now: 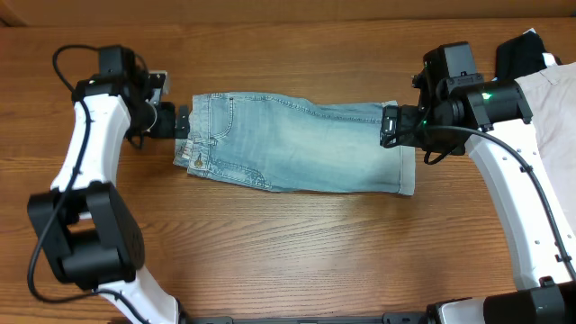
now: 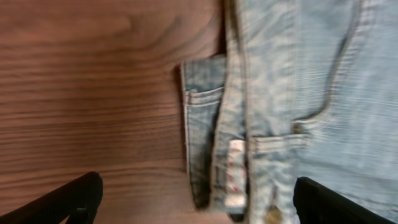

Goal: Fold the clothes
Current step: 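Grasp the waistband end with the left gripper and leg hem with the right, then lift the waistband end with the left gripper and fold it rightward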

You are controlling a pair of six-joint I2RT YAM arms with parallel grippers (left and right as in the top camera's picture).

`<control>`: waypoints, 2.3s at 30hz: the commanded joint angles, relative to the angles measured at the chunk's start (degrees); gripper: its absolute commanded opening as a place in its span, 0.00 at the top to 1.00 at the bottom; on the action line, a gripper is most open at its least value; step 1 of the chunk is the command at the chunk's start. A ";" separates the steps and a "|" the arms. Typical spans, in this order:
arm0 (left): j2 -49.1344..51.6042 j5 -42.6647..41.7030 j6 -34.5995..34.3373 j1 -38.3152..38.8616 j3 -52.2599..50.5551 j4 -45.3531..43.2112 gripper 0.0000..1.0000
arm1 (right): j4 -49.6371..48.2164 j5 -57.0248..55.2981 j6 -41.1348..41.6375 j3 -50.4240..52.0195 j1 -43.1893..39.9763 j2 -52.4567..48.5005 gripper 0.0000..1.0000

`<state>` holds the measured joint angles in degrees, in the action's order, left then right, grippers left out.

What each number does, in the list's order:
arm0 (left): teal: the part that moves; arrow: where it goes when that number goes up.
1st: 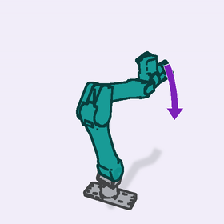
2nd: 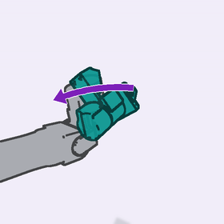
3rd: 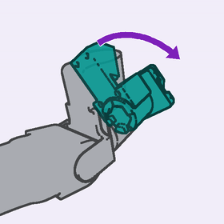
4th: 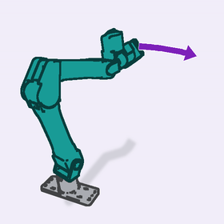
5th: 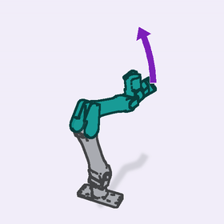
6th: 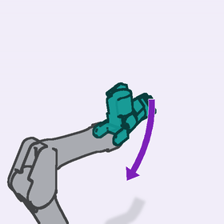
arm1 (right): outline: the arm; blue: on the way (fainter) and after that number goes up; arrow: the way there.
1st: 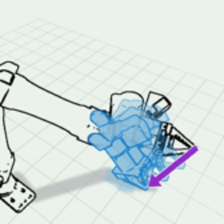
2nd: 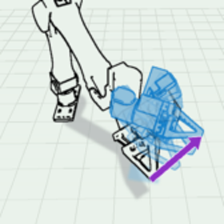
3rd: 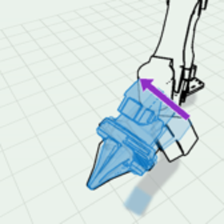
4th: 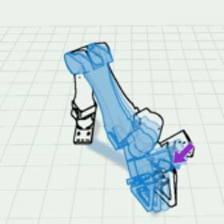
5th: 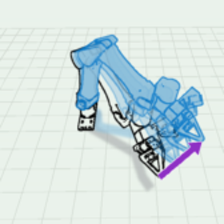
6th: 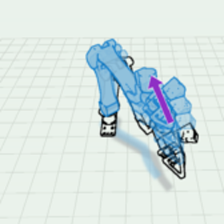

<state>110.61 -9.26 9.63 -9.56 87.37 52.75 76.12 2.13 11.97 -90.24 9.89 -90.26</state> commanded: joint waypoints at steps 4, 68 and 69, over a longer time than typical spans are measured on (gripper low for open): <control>6.88 -6.56 2.91 -0.31 -0.96 -1.16 0.00 | -0.13 -0.52 -1.33 -0.74 0.22 0.57 0.01; 14.84 0.33 4.74 18.80 44.15 35.28 0.96 | -12.07 8.00 5.88 0.35 0.15 -16.74 0.96; 14.84 0.28 4.74 20.00 44.15 34.53 0.96 | -12.41 8.02 5.92 0.48 0.11 -16.87 0.96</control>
<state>126.13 -8.08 12.64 7.14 129.80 88.38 64.42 9.47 16.88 -89.97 9.89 -106.63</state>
